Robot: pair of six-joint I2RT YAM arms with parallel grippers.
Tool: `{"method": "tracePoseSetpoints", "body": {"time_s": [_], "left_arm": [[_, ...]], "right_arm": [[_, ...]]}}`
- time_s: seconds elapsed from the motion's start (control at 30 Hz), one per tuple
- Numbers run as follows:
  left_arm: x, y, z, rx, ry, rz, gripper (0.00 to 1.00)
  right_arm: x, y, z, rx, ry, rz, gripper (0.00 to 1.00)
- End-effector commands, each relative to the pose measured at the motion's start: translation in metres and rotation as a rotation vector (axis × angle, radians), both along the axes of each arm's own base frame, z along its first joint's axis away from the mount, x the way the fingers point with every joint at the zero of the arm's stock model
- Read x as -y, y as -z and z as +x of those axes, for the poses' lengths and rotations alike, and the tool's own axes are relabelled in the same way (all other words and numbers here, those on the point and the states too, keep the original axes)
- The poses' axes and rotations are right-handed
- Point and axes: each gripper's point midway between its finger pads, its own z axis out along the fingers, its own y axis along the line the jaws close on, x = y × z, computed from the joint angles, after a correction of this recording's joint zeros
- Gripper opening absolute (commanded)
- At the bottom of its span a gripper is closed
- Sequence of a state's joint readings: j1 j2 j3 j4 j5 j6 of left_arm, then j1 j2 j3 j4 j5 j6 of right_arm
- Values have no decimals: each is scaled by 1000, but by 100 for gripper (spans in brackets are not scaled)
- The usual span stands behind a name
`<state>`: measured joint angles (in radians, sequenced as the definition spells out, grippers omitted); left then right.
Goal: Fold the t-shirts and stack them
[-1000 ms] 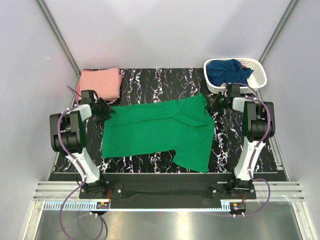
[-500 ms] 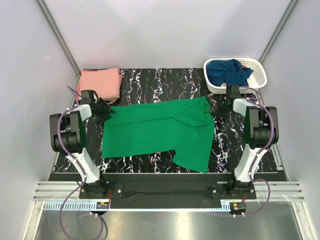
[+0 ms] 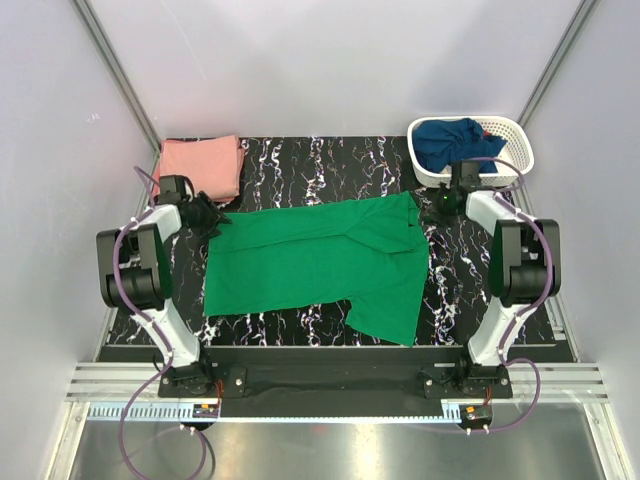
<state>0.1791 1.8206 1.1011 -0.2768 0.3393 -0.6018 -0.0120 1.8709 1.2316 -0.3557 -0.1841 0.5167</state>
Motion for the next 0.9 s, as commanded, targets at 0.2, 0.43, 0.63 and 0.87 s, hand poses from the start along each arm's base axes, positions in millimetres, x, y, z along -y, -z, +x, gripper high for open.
{"method": "tracePoseSetpoints", "body": {"time_s": [0.2, 0.43, 0.63, 0.87], "left_arm": [[9, -116, 3, 256, 69, 67, 52], [18, -101, -20, 243, 116, 50, 52], [27, -98, -24, 243, 156, 9, 52], [30, -104, -24, 265, 171, 2, 53]], "right_arm": [[-132, -44, -38, 237, -676, -327, 25], [-158, -15, -57, 214, -878, -440, 17], [-155, -5, -56, 184, -914, -511, 26], [-161, 14, -61, 138, -960, -534, 33]]}}
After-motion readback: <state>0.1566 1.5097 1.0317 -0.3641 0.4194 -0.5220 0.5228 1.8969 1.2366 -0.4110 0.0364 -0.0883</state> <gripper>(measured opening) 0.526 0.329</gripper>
